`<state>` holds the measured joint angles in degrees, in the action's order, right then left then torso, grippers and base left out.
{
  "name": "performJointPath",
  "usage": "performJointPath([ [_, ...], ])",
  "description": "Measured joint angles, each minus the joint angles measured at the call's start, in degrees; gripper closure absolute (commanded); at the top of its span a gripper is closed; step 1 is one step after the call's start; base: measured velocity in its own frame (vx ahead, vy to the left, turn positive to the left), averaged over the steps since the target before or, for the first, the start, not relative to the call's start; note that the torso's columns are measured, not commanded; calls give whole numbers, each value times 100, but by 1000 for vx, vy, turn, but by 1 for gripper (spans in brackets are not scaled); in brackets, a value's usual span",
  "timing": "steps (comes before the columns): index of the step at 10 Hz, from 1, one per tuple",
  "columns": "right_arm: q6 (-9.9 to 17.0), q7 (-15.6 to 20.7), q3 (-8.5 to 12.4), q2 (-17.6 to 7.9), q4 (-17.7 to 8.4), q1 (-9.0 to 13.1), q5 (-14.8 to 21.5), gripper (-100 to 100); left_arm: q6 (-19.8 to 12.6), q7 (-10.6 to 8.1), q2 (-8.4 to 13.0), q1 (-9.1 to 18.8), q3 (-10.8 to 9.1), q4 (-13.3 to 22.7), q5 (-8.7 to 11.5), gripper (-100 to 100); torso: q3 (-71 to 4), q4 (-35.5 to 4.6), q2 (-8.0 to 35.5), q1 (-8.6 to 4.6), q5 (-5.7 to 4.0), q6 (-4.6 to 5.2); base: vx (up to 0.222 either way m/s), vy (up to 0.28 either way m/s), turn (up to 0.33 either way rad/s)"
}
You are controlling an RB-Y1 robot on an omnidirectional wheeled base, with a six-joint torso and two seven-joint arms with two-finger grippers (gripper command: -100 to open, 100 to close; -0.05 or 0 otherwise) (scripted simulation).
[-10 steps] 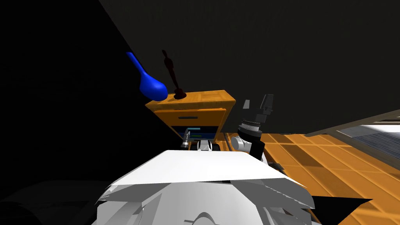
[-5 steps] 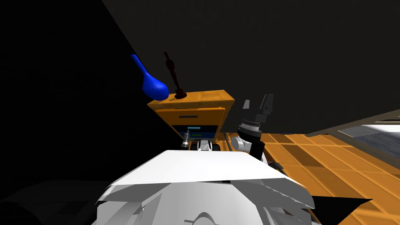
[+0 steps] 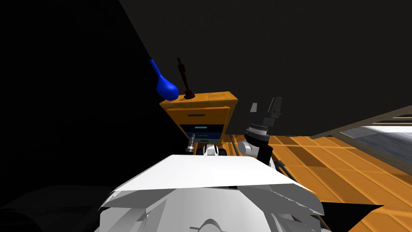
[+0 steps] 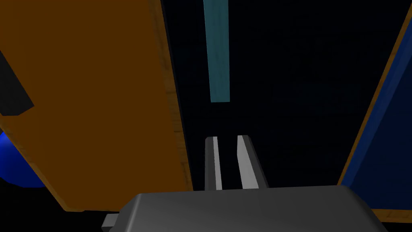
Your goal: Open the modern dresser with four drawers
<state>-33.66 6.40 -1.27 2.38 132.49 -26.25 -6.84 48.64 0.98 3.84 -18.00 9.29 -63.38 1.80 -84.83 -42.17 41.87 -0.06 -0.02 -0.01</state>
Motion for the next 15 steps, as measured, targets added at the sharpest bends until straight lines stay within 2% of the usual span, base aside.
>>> performJointPath([
  [2,0,0,0,0,0,-1,0,0,-10,-3,228,28,-8,-5,7,-100,13,-6,21,2,1,1,65,-15,-2],
  [4,-1,0,0,0,1,-2,0,0,-161,-8,309,130,-38,-75,26,-100,17,-7,28,0,1,1,110,-29,-4],
  [6,0,0,0,0,0,-1,0,0,-337,-7,213,190,-58,-136,35,-100,32,-14,53,6,3,1,64,-20,-1],
  [8,0,0,0,0,0,0,0,0,-350,9,-52,246,-67,-56,35,-100,39,-17,63,8,3,0,9,-10,-1],
  [11,0,0,0,0,0,-1,0,0,-528,10,-60,346,-98,-150,45,-100,15,-7,25,8,3,0,45,-1,1],
  [12,0,0,0,0,0,-1,0,0,-550,10,-60,353,-99,-155,45,100,23,-9,40,6,2,0,-37,-5,-2],
  [14,0,0,0,0,0,1,0,0,-432,1,-55,297,-82,-149,42,100,32,0,39,11,11,6,-75,0,17],
  [15,0,0,0,0,0,2,0,0,-476,-6,-44,279,-71,-214,39,100,37,-7,61,11,7,1,-204,6,23],
])
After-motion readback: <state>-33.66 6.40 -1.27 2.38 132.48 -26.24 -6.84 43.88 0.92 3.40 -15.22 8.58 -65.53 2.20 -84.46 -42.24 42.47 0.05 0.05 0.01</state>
